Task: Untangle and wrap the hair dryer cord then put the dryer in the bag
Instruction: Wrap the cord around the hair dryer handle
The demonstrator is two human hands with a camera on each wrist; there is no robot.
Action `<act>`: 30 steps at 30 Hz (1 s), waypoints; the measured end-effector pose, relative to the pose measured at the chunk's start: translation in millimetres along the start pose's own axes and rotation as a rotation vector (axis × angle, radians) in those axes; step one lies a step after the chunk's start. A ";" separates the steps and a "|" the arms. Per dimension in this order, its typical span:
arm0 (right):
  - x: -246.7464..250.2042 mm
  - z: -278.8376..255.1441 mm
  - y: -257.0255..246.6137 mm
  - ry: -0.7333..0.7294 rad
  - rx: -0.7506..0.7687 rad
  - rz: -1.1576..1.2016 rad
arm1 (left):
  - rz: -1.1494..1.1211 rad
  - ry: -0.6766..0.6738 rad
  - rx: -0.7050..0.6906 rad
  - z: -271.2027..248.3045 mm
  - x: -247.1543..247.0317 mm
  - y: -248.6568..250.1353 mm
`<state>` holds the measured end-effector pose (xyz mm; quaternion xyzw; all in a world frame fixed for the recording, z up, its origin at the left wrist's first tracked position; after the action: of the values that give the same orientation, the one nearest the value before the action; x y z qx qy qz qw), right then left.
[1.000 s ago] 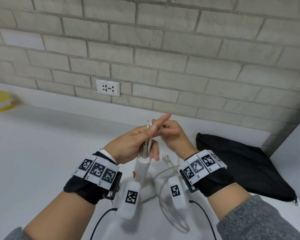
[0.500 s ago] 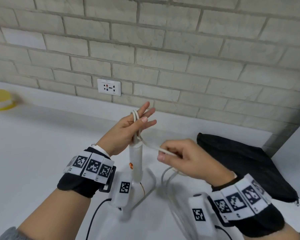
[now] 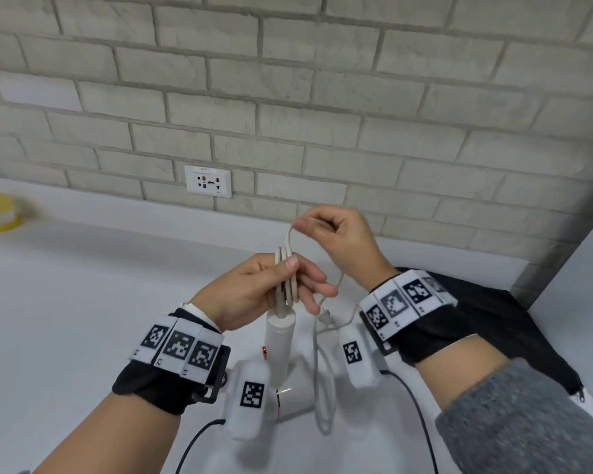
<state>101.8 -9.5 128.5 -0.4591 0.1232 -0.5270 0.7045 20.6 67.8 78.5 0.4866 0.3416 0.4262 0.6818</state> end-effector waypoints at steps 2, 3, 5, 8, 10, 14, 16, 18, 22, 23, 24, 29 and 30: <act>-14.6 -6.1 20.5 -0.041 -0.061 0.001 | -0.060 0.044 -0.011 0.9 3.6 0.0; -21.5 -10.1 31.8 -0.069 -0.116 0.027 | -0.099 0.077 -0.013 1.0 6.1 -0.2; -33.4 -22.1 55.5 -0.139 -0.251 0.065 | -0.142 0.129 -0.026 0.9 11.1 -0.9; -47.0 -44.3 67.0 -0.244 -0.275 -0.035 | -0.158 0.175 -0.046 1.0 15.2 -3.3; -52.7 -59.7 66.1 -0.339 -0.235 -0.208 | -0.138 0.216 -0.046 3.2 18.8 -6.7; -54.4 -87.2 63.0 -0.419 -0.246 -0.285 | -0.115 0.321 -0.065 5.1 28.8 -6.3; -49.7 -102.0 57.0 -0.469 -0.244 -0.294 | -0.058 0.360 -0.079 4.1 35.4 -4.5; -38.7 -113.2 41.9 -0.483 -0.198 -0.260 | 0.028 0.403 -0.061 1.7 42.3 -2.7; -6.4 -110.7 -3.7 -0.359 -0.096 -0.106 | 0.195 0.402 -0.002 0.0 45.1 1.9; 1.3 -105.5 -15.7 -0.310 -0.061 -0.055 | 0.232 0.388 0.029 0.1 44.3 2.2; 8.5 -98.8 -28.1 -0.263 -0.023 -0.007 | 0.262 0.361 0.060 0.7 41.1 3.2; 24.3 -53.3 -76.1 -0.138 0.150 0.032 | 0.356 0.170 0.155 5.3 6.0 5.3; 24.7 -42.9 -78.2 -0.114 0.162 0.019 | 0.337 0.137 0.161 5.9 -0.5 3.6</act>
<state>34.6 -54.7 173.4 -0.4287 0.0443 -0.5015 0.7501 24.6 65.7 83.7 0.5596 0.3339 0.5378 0.5349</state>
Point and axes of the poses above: each hand's wrist, its own z-axis towards the middle knuckle, its own x-axis out of the back of the hand, y = z × x, the point moved 6 cm from there along z, towards the middle knuckle, and after that the axes turned 3 degrees about z, right-handed, at the moved point
